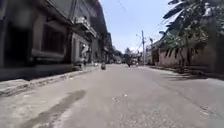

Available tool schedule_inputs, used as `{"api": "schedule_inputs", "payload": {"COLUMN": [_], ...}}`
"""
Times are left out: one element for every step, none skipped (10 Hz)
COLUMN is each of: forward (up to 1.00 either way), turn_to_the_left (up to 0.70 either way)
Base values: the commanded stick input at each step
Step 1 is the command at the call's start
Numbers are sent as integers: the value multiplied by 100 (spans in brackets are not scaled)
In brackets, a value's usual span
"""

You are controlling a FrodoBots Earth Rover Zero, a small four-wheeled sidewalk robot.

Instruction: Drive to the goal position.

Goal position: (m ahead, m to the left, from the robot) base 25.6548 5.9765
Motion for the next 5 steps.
{"api": "schedule_inputs", "payload": {"forward": [85, 85, 85, 85, 85], "turn_to_the_left": [0, 0, 0, 0, 0]}}
